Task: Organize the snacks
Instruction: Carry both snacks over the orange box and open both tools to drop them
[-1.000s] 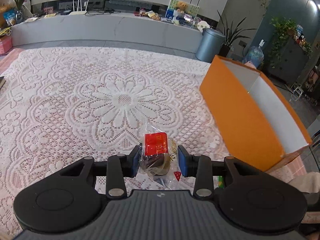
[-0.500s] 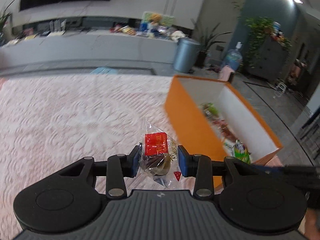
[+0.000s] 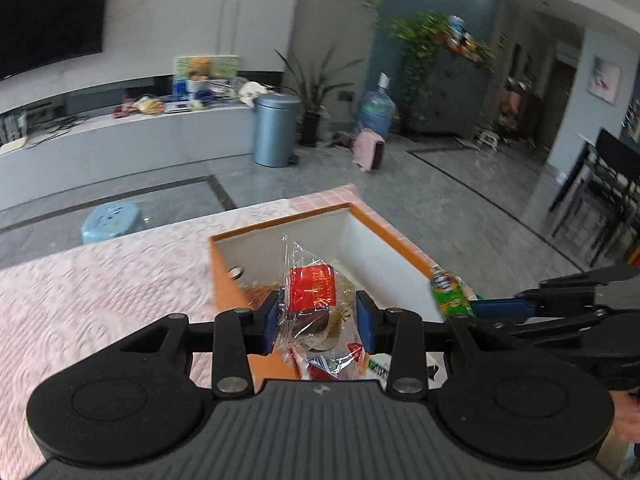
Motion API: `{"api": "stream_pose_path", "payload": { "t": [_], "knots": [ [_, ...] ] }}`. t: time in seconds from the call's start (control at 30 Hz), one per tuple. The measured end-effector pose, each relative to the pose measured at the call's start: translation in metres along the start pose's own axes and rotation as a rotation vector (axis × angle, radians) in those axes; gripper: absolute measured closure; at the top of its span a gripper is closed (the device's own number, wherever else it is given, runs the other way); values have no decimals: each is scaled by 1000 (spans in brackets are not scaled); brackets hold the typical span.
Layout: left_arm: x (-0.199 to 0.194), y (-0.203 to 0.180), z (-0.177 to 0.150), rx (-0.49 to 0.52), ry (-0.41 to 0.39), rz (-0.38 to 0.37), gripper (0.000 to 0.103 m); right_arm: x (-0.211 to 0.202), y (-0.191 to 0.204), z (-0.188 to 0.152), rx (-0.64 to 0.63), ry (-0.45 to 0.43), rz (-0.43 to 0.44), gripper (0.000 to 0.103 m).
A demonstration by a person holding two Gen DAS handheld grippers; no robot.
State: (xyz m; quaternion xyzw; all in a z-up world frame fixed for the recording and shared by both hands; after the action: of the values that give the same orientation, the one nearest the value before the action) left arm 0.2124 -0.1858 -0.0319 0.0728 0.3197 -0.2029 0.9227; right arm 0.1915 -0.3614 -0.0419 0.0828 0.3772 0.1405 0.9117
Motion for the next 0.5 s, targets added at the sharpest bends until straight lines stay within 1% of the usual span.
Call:
{"api": "stream_pose_path", "payload": {
  "t": [0.13, 0.23, 0.4, 0.5],
  "knots": [
    [38, -19, 6, 67, 32, -7, 60, 30, -30, 8, -10, 56, -15, 79],
    [64, -27, 1, 121, 70, -13, 60, 55, -51, 10, -31, 100, -41, 79],
    [104, -26, -14, 146, 180, -10, 60, 96, -76, 8, -66, 187, -64, 79],
    [124, -25, -18, 175, 211, 8, 60, 118, -86, 4, -74, 238, -76, 79]
  ]
}}
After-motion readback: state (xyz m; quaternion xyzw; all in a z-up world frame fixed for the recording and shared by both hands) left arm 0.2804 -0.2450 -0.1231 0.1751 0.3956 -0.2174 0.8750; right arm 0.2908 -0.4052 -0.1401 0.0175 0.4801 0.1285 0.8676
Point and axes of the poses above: each gripper's, at about its wrist camera, not at the fingertips, and x roughly the way its jaws point, y to its left, z to its top, the point moved 6 cm from there along x, roughly the way its jaws point, and after that the axes turned 14 degrees about z, right-handed, at the moved point
